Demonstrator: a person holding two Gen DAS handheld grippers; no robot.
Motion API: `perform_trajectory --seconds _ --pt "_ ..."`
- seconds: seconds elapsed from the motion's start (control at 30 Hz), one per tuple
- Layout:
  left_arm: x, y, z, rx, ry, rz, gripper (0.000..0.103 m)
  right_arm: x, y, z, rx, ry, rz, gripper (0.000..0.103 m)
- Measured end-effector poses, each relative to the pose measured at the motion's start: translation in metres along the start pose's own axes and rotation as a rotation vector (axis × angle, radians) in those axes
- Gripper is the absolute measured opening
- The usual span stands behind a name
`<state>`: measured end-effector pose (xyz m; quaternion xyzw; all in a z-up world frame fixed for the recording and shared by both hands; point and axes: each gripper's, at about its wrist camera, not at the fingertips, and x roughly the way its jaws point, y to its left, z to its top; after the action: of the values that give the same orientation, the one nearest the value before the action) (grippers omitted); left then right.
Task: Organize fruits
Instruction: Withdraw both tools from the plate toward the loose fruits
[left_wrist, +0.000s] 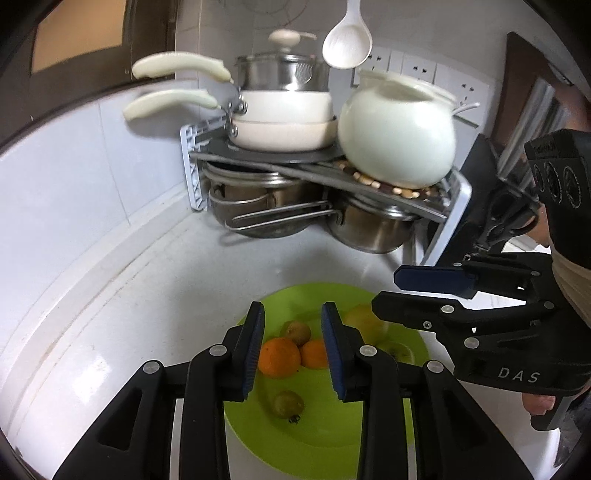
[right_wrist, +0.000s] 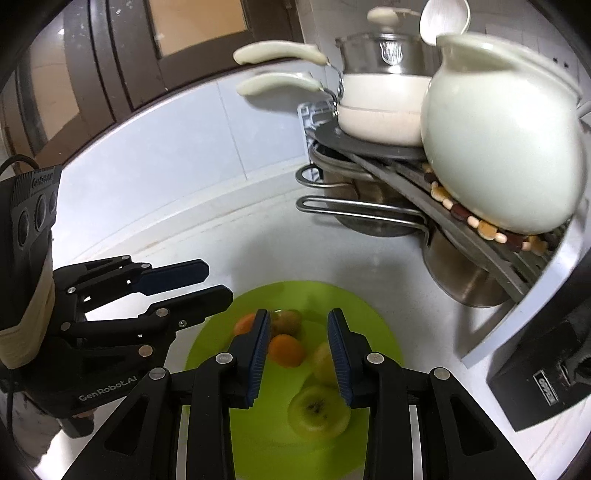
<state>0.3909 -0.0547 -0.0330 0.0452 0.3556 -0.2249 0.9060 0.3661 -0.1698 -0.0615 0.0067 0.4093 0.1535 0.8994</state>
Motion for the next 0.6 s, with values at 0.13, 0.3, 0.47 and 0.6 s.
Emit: perform_trajectory --seconds 0.13,0.3,0.47,0.6 --pt "-0.021 -0.007 -0.002 0.006 -0.034 -0.005 0.037 -0.018 0.007 -0.005 0.000 -0.023 -0.003 0.033" --pt "-0.049 -0.019 -0.006 0.027 -0.077 -0.018 0.042 -0.045 0.015 -0.013 -0.009 -0.060 -0.023 0.033" --pt "-0.074 -0.034 -0.012 0.043 -0.113 -0.031 0.044 -0.075 0.023 -0.025 -0.011 -0.103 -0.053 0.034" --pt "-0.095 -0.048 -0.020 0.045 -0.141 -0.047 0.049 -0.099 0.027 -0.035 0.005 -0.138 -0.068 0.034"
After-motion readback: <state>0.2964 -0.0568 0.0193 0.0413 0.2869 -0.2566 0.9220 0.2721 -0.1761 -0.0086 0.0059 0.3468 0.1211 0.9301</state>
